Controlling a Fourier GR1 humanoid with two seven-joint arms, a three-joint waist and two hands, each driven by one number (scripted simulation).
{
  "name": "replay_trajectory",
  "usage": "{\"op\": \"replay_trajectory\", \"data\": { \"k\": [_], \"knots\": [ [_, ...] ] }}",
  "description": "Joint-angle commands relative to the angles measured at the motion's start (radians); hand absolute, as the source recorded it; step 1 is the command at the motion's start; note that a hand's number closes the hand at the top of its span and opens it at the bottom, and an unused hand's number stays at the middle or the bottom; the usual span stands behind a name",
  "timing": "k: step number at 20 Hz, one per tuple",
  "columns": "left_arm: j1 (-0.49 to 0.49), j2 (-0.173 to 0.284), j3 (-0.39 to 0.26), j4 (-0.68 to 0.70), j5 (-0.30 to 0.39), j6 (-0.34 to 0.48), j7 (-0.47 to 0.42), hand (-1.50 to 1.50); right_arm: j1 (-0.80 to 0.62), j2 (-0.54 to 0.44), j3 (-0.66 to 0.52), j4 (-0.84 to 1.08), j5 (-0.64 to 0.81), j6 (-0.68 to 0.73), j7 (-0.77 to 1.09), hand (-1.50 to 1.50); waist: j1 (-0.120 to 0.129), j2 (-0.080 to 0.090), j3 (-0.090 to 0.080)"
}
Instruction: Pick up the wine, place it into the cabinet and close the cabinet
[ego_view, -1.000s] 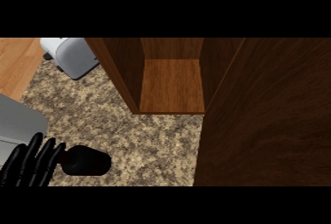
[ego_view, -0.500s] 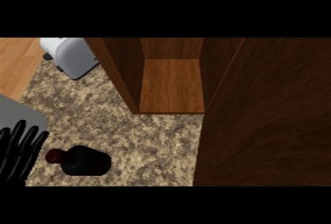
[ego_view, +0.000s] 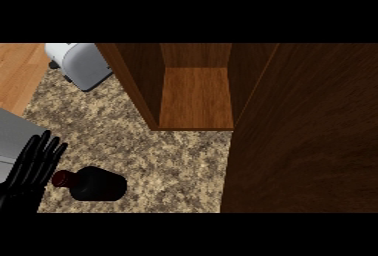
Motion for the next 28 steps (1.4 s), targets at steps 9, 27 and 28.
{"op": "replay_trajectory", "data": {
  "k": [9, 27, 28],
  "knots": [
    [-0.097, -0.002, 0.050, 0.465, -0.117, -0.131, -0.282, -1.50, -0.035, 0.031, -0.004, -0.050, -0.019, -0.020, 0.032, -1.50, 0.000, 0.000, 0.000],
    [-0.267, -0.029, 0.031, 1.009, -0.296, -0.182, -0.631, -1.50, -0.006, 0.068, 0.021, 0.007, 0.021, 0.005, -0.025, -1.50, 0.001, 0.001, 0.000],
    [-0.307, 0.015, 0.056, 1.127, -0.298, -0.235, -0.716, -1.50, 0.118, 0.036, -0.011, -0.048, -0.040, 0.077, -0.084, -1.50, -0.005, 0.001, 0.000]
  ]
}}
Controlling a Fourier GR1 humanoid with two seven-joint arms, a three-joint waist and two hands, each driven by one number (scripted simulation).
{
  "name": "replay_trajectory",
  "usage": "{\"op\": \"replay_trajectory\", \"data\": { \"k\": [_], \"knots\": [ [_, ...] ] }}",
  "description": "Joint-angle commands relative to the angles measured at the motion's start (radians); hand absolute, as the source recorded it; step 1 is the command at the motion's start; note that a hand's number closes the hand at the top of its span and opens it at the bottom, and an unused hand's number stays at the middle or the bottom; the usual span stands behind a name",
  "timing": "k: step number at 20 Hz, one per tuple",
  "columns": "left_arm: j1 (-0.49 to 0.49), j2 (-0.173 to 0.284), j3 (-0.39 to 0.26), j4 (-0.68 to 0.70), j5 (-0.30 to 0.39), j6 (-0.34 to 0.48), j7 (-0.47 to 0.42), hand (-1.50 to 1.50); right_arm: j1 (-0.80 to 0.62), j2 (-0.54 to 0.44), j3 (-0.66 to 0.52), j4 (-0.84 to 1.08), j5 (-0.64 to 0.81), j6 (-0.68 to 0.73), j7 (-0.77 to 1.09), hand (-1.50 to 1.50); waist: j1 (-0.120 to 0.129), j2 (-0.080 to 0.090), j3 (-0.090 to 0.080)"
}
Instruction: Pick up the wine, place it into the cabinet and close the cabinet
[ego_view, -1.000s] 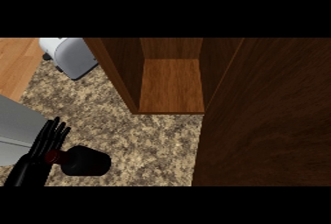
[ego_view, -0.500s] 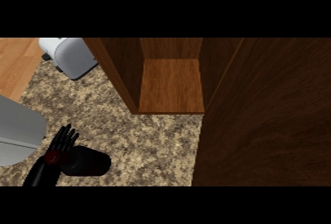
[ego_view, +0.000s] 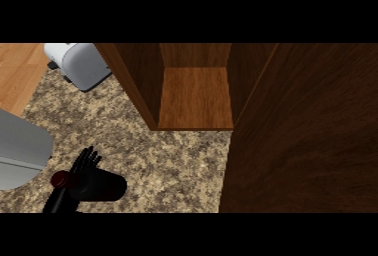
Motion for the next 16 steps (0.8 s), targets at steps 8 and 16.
{"op": "replay_trajectory", "data": {
  "k": [8, 16],
  "knots": [
    [-0.135, -0.036, 0.010, 0.245, 0.027, -0.057, -0.098, -1.50, -0.002, -0.011, -0.031, -0.078, -0.065, 0.004, 0.050, -1.50, 0.000, 0.000, 0.001],
    [-0.211, 0.007, -0.004, 0.350, 0.011, -0.104, -0.175, -1.50, -0.052, 0.026, 0.077, -0.081, 0.043, -0.042, 0.118, -1.50, -0.002, 0.000, -0.001]
  ]
}}
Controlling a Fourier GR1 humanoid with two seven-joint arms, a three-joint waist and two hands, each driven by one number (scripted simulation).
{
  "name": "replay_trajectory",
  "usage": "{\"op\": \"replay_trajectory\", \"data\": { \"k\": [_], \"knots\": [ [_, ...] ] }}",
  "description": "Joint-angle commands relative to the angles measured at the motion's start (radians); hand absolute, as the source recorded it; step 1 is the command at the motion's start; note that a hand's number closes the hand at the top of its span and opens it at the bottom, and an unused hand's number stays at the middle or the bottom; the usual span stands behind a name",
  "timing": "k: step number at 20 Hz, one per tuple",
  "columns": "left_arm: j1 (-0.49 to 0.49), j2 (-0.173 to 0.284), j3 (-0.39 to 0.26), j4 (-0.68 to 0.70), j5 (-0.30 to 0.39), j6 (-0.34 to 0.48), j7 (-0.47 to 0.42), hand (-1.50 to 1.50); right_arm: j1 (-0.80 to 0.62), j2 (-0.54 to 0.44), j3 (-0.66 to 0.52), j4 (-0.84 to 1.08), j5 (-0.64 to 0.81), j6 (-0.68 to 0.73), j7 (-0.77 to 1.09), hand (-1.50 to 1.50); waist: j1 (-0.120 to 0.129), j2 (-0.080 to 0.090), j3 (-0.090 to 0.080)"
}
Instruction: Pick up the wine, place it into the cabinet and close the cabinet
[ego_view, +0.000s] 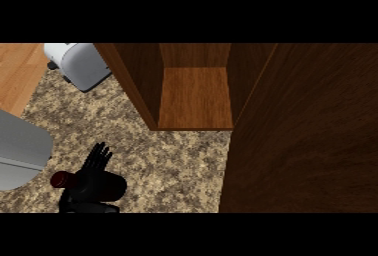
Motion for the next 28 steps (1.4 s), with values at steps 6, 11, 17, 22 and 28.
{"op": "replay_trajectory", "data": {
  "k": [6, 11, 17, 22, 28],
  "knots": [
    [0.009, -0.028, -0.035, 0.049, -0.031, -0.026, -0.195, -1.50, 0.006, 0.022, 0.028, -0.080, 0.004, -0.022, 0.047, -1.50, 0.001, -0.001, 0.000],
    [-0.062, -0.053, -0.013, 0.053, 0.020, -0.003, -0.118, 1.50, 0.016, 0.000, -0.023, -0.050, -0.051, 0.012, 0.030, -1.50, 0.002, 0.000, 0.001],
    [-0.027, -0.105, -0.042, 0.027, 0.044, -0.015, -0.083, 1.50, 0.001, 0.008, -0.013, -0.052, -0.029, 0.003, 0.044, -1.50, 0.006, -0.001, 0.001],
    [-0.115, -0.097, -0.050, 0.108, 0.037, -0.047, -0.096, 1.50, 0.010, -0.006, -0.067, -0.051, -0.090, 0.029, 0.034, -1.50, -0.002, 0.001, 0.000],
    [-0.112, -0.090, 0.093, 0.063, 0.202, 0.039, -0.005, 1.50, 0.038, 0.004, -0.067, 0.008, -0.068, 0.057, -0.042, -1.50, 0.003, 0.001, 0.000]
  ]
}}
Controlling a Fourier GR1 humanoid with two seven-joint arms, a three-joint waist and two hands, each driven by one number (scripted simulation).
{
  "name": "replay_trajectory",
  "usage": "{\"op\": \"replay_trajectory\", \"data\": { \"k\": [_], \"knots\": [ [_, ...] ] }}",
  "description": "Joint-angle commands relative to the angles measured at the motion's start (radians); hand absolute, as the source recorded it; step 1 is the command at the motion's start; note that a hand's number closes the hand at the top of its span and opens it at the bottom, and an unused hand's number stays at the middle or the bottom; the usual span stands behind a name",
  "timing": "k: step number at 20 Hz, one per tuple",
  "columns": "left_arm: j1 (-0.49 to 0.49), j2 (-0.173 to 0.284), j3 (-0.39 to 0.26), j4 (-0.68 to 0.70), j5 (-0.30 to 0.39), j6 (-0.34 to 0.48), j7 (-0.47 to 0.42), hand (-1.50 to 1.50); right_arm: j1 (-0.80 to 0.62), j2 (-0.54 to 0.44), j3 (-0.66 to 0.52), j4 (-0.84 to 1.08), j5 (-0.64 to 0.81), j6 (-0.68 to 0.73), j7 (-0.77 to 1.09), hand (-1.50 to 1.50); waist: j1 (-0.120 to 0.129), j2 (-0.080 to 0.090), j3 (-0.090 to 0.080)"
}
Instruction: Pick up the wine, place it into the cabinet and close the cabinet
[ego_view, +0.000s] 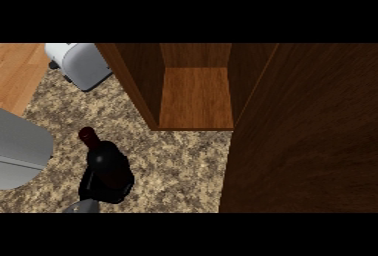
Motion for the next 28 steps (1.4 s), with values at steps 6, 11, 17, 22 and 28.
{"op": "replay_trajectory", "data": {
  "k": [6, 11, 17, 22, 28],
  "knots": [
    [-0.083, -0.007, 0.149, 0.024, 0.166, 0.060, 0.013, 1.50, -0.082, 0.006, 0.028, -0.024, -0.003, -0.036, 0.087, -1.50, 0.001, 0.001, -0.001],
    [0.014, -0.071, 0.071, -0.180, 0.182, 0.091, 0.114, 1.50, -0.048, -0.002, 0.028, -0.073, -0.009, -0.035, 0.119, -1.50, 0.004, -0.001, 0.000],
    [0.105, -0.095, -0.059, -0.414, 0.185, 0.140, 0.190, 1.50, -0.048, 0.015, 0.027, -0.074, -0.004, -0.045, 0.111, -1.50, 0.008, -0.004, 0.000],
    [0.178, -0.095, -0.234, -0.580, 0.252, 0.251, 0.280, 1.50, 0.018, -0.013, -0.064, -0.006, -0.092, 0.034, -0.009, -1.50, 0.005, -0.002, 0.001],
    [0.132, -0.096, -0.369, -0.625, 0.319, 0.453, 0.317, 1.50, 0.053, -0.019, -0.057, -0.094, -0.121, 0.048, 0.035, -1.50, -0.001, -0.001, 0.000]
  ]
}}
